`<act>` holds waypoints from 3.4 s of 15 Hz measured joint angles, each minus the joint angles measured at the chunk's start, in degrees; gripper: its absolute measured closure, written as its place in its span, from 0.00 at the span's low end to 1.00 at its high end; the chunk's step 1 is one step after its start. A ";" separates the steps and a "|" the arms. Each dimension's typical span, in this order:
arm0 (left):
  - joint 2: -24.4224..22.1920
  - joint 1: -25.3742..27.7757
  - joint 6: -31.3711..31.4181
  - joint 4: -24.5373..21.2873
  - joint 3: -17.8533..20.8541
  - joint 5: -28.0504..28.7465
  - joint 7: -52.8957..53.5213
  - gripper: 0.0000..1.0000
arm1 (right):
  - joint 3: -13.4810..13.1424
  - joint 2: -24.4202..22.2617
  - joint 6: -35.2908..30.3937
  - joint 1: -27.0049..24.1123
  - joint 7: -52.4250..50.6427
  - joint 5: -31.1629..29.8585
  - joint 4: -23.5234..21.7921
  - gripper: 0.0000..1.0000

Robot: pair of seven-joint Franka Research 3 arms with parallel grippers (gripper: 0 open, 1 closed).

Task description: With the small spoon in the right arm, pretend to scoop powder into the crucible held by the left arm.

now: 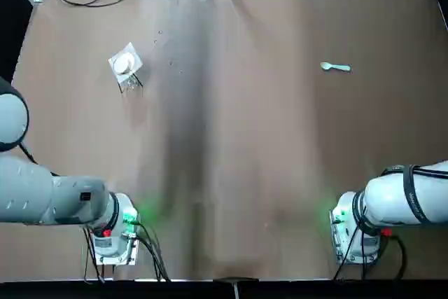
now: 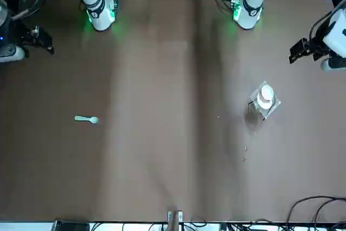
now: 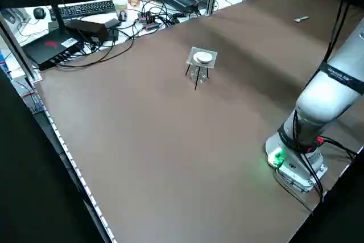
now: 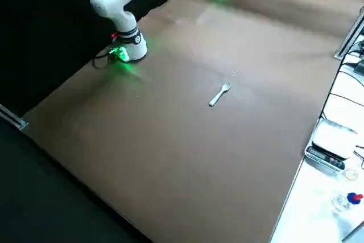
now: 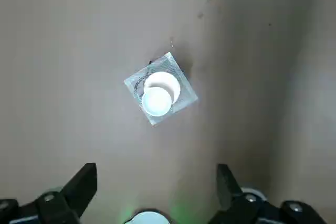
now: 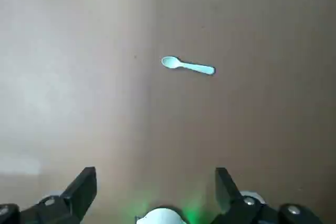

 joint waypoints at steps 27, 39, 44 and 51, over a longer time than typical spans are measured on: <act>13.83 14.77 17.16 -17.74 0.41 -15.89 21.37 0.00 | -0.27 22.62 55.44 -4.17 -60.74 0.25 -30.56 0.09; 19.25 13.85 21.34 -19.77 -0.41 -16.65 23.33 0.22 | -0.47 32.74 68.38 -8.29 -84.89 0.19 -28.35 0.26; 19.27 13.86 21.33 -21.12 -0.41 -16.65 23.70 0.28 | -0.47 32.90 67.94 -8.57 -86.62 0.17 -28.47 0.27; 19.28 13.87 21.33 -21.63 -0.40 -16.65 23.74 0.47 | -0.50 32.90 66.95 -10.74 -90.04 0.17 -28.10 0.26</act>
